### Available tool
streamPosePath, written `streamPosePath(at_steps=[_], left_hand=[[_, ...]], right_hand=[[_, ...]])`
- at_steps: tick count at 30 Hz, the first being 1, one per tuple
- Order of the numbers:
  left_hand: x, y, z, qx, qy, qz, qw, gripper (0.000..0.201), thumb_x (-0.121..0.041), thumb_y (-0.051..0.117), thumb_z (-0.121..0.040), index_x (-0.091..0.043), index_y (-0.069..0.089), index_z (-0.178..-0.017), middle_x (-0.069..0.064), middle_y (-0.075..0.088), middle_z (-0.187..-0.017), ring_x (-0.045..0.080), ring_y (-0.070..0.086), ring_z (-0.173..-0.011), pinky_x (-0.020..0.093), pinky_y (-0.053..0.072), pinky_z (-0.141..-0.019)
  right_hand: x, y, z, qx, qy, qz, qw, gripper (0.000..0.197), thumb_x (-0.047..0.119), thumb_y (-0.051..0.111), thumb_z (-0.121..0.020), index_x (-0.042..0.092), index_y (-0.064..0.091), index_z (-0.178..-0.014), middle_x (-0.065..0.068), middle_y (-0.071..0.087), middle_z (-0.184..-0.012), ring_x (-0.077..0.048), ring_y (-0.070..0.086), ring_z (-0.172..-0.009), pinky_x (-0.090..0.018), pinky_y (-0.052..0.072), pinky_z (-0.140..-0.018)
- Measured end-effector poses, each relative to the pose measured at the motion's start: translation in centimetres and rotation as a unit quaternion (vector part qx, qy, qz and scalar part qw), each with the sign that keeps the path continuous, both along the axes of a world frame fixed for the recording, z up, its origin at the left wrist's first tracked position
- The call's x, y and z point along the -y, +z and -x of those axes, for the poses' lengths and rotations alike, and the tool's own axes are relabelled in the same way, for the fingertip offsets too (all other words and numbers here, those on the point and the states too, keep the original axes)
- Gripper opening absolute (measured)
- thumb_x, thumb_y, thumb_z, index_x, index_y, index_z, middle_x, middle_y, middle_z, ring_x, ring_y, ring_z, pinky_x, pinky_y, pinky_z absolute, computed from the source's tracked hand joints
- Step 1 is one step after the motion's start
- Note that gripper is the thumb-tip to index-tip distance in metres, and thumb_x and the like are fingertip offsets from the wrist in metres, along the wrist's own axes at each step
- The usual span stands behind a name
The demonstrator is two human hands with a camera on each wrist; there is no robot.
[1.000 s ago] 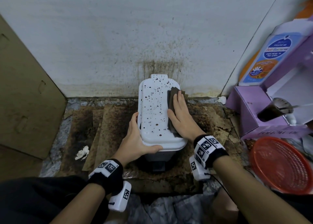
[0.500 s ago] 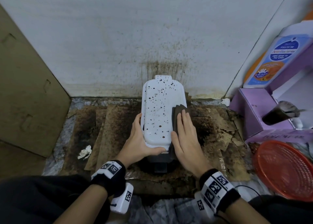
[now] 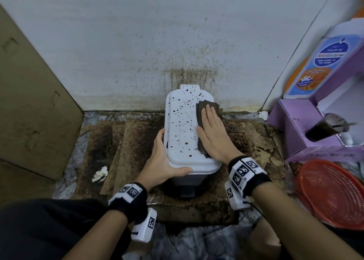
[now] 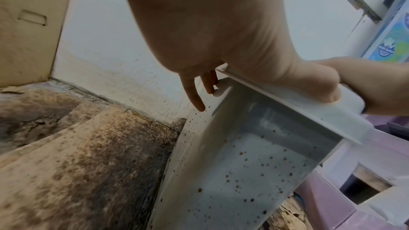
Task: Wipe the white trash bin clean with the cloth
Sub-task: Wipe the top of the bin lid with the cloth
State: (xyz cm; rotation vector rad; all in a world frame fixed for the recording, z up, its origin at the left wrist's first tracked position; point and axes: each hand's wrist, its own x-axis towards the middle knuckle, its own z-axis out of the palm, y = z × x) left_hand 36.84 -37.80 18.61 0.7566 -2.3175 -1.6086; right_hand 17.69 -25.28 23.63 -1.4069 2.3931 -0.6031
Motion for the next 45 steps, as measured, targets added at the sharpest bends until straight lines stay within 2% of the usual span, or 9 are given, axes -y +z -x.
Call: streamPosePath(at_steps=[5,10,15,20,25,30,33,37,45], left_hand=[[0.0,-0.2,-0.1,0.000,0.004,-0.003,1.000,0.149,-0.069,0.097,-0.049,-0.045,-0.002,-0.159,-0.019,0.020,-0.166,0.007,0.032,-0.151,0.051,0.041,-0.119],[0.0,-0.4,-0.1,-0.009,0.005,-0.007,1.000,0.148,-0.068,0.097,-0.050,-0.046,-0.001,-0.159,-0.019,0.021,-0.166,0.007,0.032,-0.152,0.052,0.040,-0.119],[0.1,-0.2,0.0,-0.010,0.000,-0.016,1.000,0.147,-0.068,0.097,-0.052,-0.047,-0.002,-0.158,-0.021,0.018,-0.166,0.006,0.031,-0.152,0.051,0.040,-0.120],[0.1,-0.1,0.0,-0.024,0.003,-0.033,0.999,0.143,-0.060,0.100,-0.055,-0.049,0.002,-0.158,-0.020,0.021,-0.166,0.007,0.033,-0.151,0.051,0.042,-0.118],[0.1,0.0,0.0,-0.026,0.002,-0.041,0.999,0.141,-0.056,0.101,-0.057,-0.049,0.002,-0.158,-0.022,0.022,-0.166,0.004,0.034,-0.151,0.051,0.042,-0.118],[0.1,0.4,0.0,-0.018,0.005,-0.036,0.999,0.142,-0.054,0.101,-0.057,-0.049,0.002,-0.158,-0.023,0.023,-0.165,0.004,0.036,-0.149,0.051,0.044,-0.117],[0.0,0.3,0.0,-0.015,0.011,-0.032,0.999,0.143,-0.057,0.101,-0.054,-0.047,0.004,-0.159,-0.022,0.026,-0.165,0.007,0.039,-0.148,0.053,0.044,-0.116],[-0.2,0.3,0.0,-0.016,0.013,-0.029,0.999,0.144,-0.060,0.101,-0.052,-0.048,0.005,-0.158,-0.023,0.026,-0.164,0.006,0.040,-0.148,0.053,0.044,-0.115],[-0.3,0.3,-0.1,-0.022,0.005,-0.036,0.999,0.142,-0.055,0.100,-0.058,-0.047,0.001,-0.159,-0.024,0.020,-0.166,0.003,0.031,-0.152,0.051,0.041,-0.119]], right_hand=[[-3.1,-0.7,-3.2,0.003,-0.003,0.026,1.000,0.064,0.038,0.022,-0.112,0.015,-0.011,-0.162,0.003,-0.023,-0.169,-0.005,-0.026,-0.153,-0.036,-0.008,-0.128],[-4.5,-0.8,-3.9,-0.008,0.015,0.029,0.999,0.064,0.039,0.022,-0.112,0.014,-0.011,-0.162,0.003,-0.023,-0.169,-0.007,-0.024,-0.154,-0.037,-0.005,-0.128],[-2.7,-0.7,-0.8,-0.021,0.056,0.007,0.998,0.070,0.053,0.011,-0.107,0.015,-0.013,-0.161,0.003,-0.026,-0.168,-0.008,-0.026,-0.153,-0.041,-0.003,-0.129],[0.8,-0.2,3.6,-0.013,0.084,-0.018,0.996,0.075,0.059,0.009,-0.104,0.014,-0.015,-0.161,0.001,-0.028,-0.167,-0.010,-0.029,-0.152,-0.043,-0.005,-0.129],[5.2,0.3,7.4,-0.014,0.075,-0.045,0.996,0.068,0.044,0.018,-0.111,0.009,-0.012,-0.161,-0.005,-0.023,-0.168,-0.017,-0.024,-0.155,-0.041,-0.006,-0.128],[7.2,0.1,9.4,0.011,0.067,-0.026,0.997,0.068,0.042,0.022,-0.111,0.008,-0.009,-0.161,-0.006,-0.020,-0.169,-0.018,-0.022,-0.155,-0.040,-0.007,-0.128],[6.3,0.1,8.7,0.007,0.059,-0.021,0.998,0.068,0.041,0.022,-0.111,0.006,-0.008,-0.161,-0.007,-0.020,-0.169,-0.018,-0.021,-0.155,-0.038,-0.007,-0.128],[3.4,0.3,6.1,0.032,0.059,-0.002,0.998,0.068,0.043,0.021,-0.111,0.011,-0.011,-0.161,0.000,-0.025,-0.168,-0.012,-0.026,-0.153,-0.028,-0.011,-0.124],[-1.9,0.0,0.8,0.031,0.056,0.010,0.998,0.067,0.042,0.024,-0.112,0.016,-0.012,-0.161,0.007,-0.028,-0.167,-0.002,-0.031,-0.150,-0.026,-0.011,-0.124]])
